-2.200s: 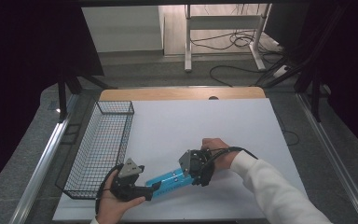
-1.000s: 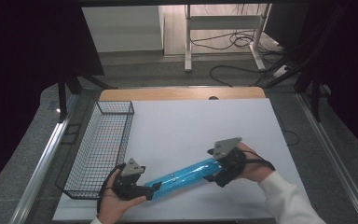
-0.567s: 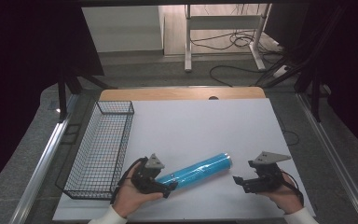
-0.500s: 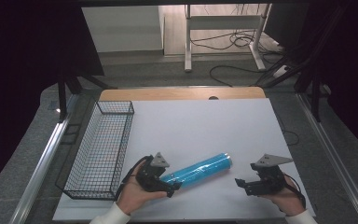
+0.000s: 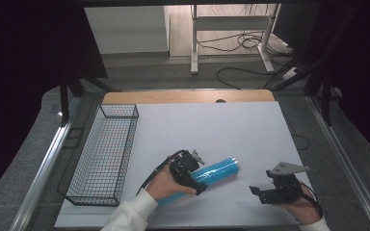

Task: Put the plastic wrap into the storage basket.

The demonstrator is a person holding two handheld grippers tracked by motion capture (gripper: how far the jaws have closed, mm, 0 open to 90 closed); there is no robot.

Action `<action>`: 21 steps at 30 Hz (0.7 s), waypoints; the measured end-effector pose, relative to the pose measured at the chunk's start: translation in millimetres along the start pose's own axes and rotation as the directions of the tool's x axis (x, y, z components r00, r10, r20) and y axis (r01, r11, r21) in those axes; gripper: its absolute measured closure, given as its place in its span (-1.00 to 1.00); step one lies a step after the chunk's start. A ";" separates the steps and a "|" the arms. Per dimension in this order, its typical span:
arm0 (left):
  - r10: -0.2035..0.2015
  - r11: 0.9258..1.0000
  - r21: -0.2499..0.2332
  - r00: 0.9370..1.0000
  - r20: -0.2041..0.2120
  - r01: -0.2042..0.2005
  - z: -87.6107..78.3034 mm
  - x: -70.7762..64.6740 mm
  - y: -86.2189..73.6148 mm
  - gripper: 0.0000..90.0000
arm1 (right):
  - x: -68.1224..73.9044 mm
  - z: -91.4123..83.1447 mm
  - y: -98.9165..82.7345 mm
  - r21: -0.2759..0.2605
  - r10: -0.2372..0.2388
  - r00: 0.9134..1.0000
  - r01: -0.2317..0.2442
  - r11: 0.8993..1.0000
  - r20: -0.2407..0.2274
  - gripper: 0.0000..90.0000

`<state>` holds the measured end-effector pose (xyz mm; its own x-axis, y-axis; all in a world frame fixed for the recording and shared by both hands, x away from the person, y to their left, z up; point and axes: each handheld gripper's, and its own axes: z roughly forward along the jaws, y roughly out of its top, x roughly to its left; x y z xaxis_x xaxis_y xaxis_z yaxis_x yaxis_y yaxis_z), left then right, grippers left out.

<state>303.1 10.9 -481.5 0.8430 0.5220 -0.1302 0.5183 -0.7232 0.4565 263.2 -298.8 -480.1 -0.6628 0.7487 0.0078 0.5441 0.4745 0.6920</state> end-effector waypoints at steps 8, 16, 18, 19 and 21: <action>0.006 0.990 0.140 0.999 -0.039 0.000 18.7 1.5 3.6 -0.60 | -0.1 1.7 -3.0 0.012 -0.010 1.000 0.010 1.000 -0.015 -0.68; 0.027 0.980 0.196 1.000 -0.010 -0.024 23.6 1.0 4.4 -0.35 | 2.7 3.1 -2.1 0.011 -0.027 1.000 0.027 1.000 -0.013 -0.67; 0.029 0.976 0.215 1.000 -0.011 -0.026 23.6 0.2 6.9 -0.34 | 1.9 2.6 -1.7 0.008 -0.029 1.000 0.029 1.000 -0.006 -0.67; 0.029 0.976 0.215 1.000 -0.011 -0.026 23.6 0.2 6.9 -0.34 | 1.7 2.5 -1.8 0.008 -0.026 1.000 0.026 1.000 -0.006 -0.67; 0.023 0.976 0.215 1.000 -0.007 -0.020 23.1 0.7 8.4 -0.33 | 1.2 2.2 -2.3 0.011 -0.025 1.000 0.025 1.000 -0.002 -0.67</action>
<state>311.4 -5.3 -498.1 0.8533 0.5089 -0.1133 0.5198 -0.8140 0.2593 262.3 -298.0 -483.2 -0.6771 0.7359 -0.0082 0.5330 0.4980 0.6841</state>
